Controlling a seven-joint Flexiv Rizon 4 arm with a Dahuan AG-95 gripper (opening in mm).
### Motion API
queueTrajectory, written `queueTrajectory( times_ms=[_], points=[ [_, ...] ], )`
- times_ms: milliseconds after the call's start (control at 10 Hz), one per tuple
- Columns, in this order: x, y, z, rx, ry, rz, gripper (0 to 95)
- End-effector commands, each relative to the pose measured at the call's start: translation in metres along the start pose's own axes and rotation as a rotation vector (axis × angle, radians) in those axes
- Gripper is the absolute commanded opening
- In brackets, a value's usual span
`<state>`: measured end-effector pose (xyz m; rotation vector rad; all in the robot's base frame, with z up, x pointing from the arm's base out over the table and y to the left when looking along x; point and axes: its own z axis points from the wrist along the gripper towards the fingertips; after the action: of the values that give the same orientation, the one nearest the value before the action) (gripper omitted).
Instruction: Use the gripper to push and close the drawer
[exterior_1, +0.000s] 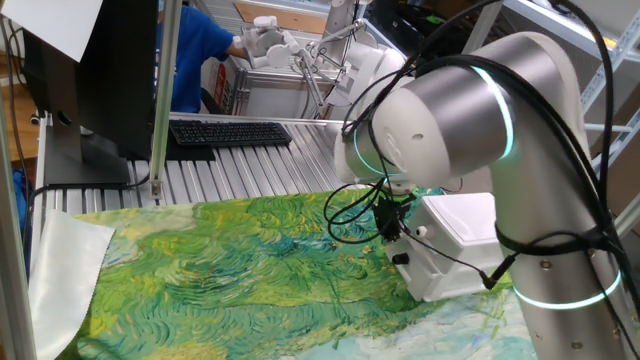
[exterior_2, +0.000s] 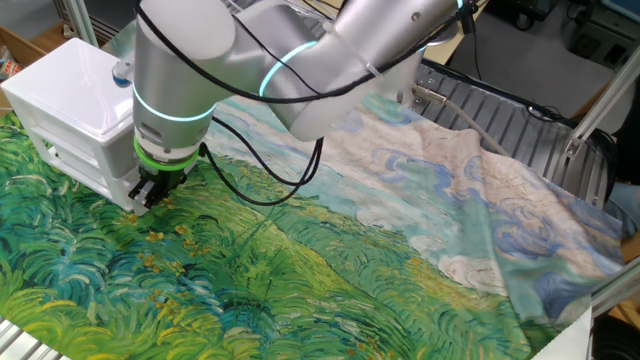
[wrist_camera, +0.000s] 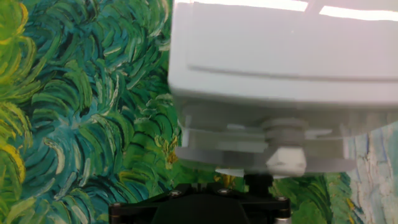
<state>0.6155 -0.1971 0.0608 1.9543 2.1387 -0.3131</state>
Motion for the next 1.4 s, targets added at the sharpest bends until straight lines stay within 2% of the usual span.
queueTrajectory(
  times_ms=[100, 200, 500, 1400],
  points=[
    [0.000, 0.001, 0.000, -0.002, -0.026, -0.002, 0.0],
    [0.000, 0.001, 0.000, -0.003, -0.043, -0.003, 0.0],
    [-0.001, 0.001, 0.000, -0.006, -0.069, -0.014, 0.0],
    [-0.015, 0.005, 0.013, -0.015, -0.099, -0.018, 0.0]
  ],
)
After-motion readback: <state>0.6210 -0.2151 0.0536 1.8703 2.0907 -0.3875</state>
